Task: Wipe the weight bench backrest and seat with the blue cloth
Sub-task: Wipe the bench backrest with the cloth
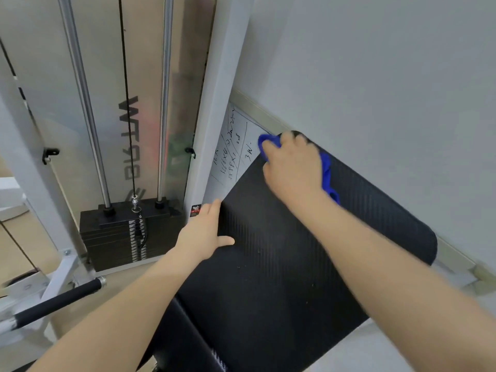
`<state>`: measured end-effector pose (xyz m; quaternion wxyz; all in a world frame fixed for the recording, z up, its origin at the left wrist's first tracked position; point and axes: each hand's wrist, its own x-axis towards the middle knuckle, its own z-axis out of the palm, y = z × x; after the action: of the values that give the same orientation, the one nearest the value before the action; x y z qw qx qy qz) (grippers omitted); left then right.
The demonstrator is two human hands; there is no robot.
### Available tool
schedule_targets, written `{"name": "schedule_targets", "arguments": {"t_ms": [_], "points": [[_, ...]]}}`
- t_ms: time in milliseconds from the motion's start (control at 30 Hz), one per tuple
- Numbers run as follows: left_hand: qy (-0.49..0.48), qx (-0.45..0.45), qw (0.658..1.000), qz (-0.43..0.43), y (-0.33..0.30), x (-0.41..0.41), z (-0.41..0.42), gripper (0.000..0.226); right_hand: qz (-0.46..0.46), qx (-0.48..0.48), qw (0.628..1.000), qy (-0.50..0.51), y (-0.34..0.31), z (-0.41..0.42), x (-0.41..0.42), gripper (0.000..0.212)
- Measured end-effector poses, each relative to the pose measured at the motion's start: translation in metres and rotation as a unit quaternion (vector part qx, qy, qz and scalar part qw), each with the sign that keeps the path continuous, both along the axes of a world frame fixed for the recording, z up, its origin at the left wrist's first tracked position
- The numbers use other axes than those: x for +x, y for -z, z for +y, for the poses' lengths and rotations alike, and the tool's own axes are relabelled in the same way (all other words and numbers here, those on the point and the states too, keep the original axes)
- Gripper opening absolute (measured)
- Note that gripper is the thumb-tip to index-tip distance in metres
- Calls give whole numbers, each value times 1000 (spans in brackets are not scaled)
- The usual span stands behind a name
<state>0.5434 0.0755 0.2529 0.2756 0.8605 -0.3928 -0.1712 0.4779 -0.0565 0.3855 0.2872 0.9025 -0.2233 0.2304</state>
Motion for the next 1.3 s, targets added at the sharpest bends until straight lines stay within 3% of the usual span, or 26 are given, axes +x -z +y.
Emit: {"name": "schedule_targets", "arguments": {"t_ms": [67,167,267,333,433,500,667,733,800,867,1000,1133,1200,1300], "points": [[-3,-1,1000,2,-1,-1,0,90,53,-17,998,-3,35,19,-2,21],[-5,-14,1000,12,-1,-2,-1,81,150,33,986,-65,73,52,-6,23],[-6,-12,1000,9,-2,-4,-1,76,253,52,964,-69,63,49,-9,27],[-7,-6,1000,10,-2,-3,-1,84,200,37,978,-32,34,32,-11,20],[-13,-6,1000,18,-2,-5,0,85,42,-14,999,22,17,15,-13,11],[-13,-11,1000,21,-2,-9,0,88,62,-25,998,20,40,24,-21,16],[-18,-21,1000,2,-2,-23,7,85,260,64,962,-49,86,65,-56,28],[-14,-13,999,-41,-1,-30,11,85,219,36,974,-44,60,49,-48,24],[-4,0,998,-62,-1,-35,13,89,107,-28,994,0,30,30,-39,15],[6,19,997,-72,-2,-38,12,101,25,-27,999,29,23,21,-36,12],[19,24,995,-90,-2,-42,6,125,85,-1,996,-7,71,39,-54,20],[7,14,997,-69,-1,-46,4,130,206,36,976,-54,78,51,-67,24],[5,25,996,-81,-1,-48,4,127,173,8,984,-33,48,38,-58,26],[-2,30,995,-91,1,-52,3,126,41,-13,998,53,3,14,-51,24]]}}
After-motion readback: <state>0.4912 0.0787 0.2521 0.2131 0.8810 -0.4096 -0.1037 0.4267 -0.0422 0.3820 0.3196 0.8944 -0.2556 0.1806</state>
